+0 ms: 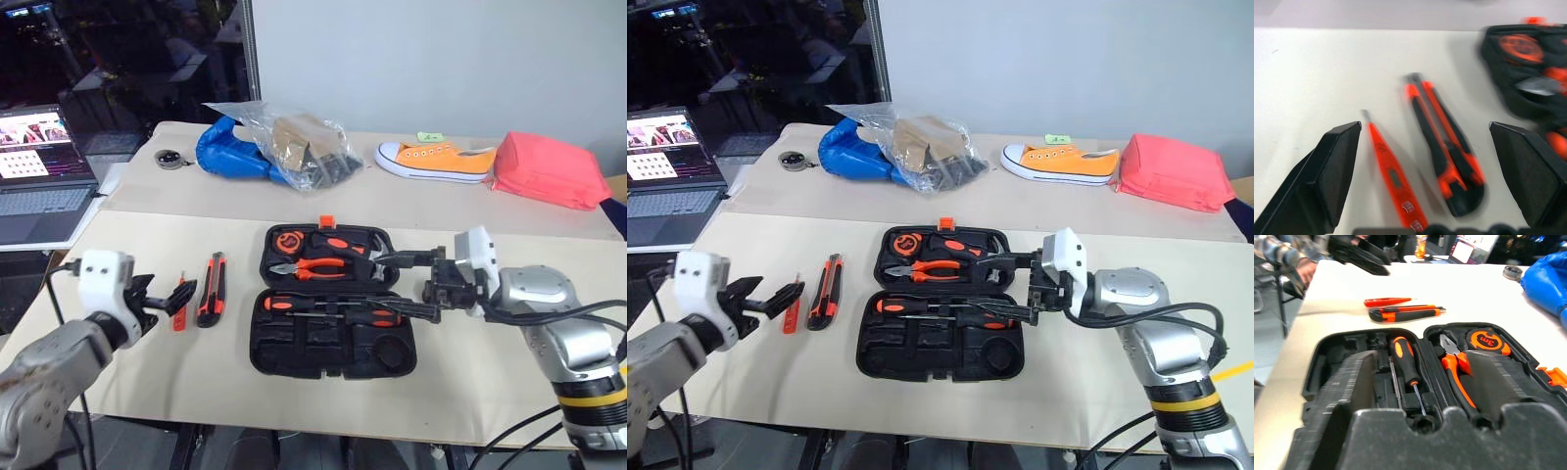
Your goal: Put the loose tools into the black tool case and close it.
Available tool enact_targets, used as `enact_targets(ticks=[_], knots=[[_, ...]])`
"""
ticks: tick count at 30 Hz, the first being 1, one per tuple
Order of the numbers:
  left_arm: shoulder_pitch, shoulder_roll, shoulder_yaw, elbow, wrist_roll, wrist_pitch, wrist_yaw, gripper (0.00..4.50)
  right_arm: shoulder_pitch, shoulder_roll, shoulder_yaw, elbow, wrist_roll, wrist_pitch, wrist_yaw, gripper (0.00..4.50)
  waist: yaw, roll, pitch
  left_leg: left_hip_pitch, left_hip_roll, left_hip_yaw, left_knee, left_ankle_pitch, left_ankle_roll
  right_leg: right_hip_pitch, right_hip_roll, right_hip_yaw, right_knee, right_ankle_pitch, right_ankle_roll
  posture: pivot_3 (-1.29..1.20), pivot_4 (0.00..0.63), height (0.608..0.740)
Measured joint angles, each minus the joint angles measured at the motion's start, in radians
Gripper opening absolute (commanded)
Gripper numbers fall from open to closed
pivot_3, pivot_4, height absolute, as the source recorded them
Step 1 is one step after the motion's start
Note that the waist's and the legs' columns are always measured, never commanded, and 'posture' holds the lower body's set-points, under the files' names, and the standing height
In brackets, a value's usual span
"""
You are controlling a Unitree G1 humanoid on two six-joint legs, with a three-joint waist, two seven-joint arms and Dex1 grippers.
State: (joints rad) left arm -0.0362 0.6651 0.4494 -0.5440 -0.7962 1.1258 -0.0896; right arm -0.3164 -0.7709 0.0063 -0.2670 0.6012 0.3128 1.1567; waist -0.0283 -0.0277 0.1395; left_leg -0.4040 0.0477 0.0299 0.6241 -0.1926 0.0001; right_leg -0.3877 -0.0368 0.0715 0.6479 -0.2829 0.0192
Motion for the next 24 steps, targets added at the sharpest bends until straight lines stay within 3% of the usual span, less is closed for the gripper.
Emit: enact_targets(ticks=[7,10,19,24], knots=[[-0.079,-0.07,-0.051,0.106,0.092,0.139,0.129,4.5,0.056,-0.036,-0.038,-0.051,0.015,0.019,0.054,4.48,0.002,-0.001,0.0,-0.002,0.0,-0.002,0.0,-0.003,-0.003,-0.001,0.001,-0.001,-0.001,-0.001,0.001,0.0,0.15,0.74],[-0.078,-0.076,-0.061,0.106,0.119,0.169,0.137,3.82,0.073,-0.037,-0.062,-0.076,0.041,0.022,0.065,4.5,0.006,0.0,0.0,-0.002,0.0,-0.002,0.0,-0.003,-0.003,-0.001,-0.001,-0.001,-0.001,-0.001,0.001,0.0,0.15,0.74],[-0.055,-0.134,-0.082,0.055,0.191,0.167,0.132,0.51,0.104,-0.044,-0.084,-0.091,0.048,0.022,0.063,4.5,0.012,0.002,-0.001,0.0,-0.002,-0.001,0.001,-0.002,-0.003,0.001,-0.002,0.0,0.0,-0.001,0.001,0.0,0.15,0.74],[0.003,-0.132,-0.048,0.017,0.191,0.011,-0.01,0.43,0.154,-0.044,-0.107,-0.095,0.047,0.022,0.054,4.5,0.015,0.0,0.0,-0.002,-0.002,-0.001,0.001,-0.002,-0.003,0.0,-0.002,-0.001,-0.001,-0.001,0.001,0.0,0.15,0.74]])
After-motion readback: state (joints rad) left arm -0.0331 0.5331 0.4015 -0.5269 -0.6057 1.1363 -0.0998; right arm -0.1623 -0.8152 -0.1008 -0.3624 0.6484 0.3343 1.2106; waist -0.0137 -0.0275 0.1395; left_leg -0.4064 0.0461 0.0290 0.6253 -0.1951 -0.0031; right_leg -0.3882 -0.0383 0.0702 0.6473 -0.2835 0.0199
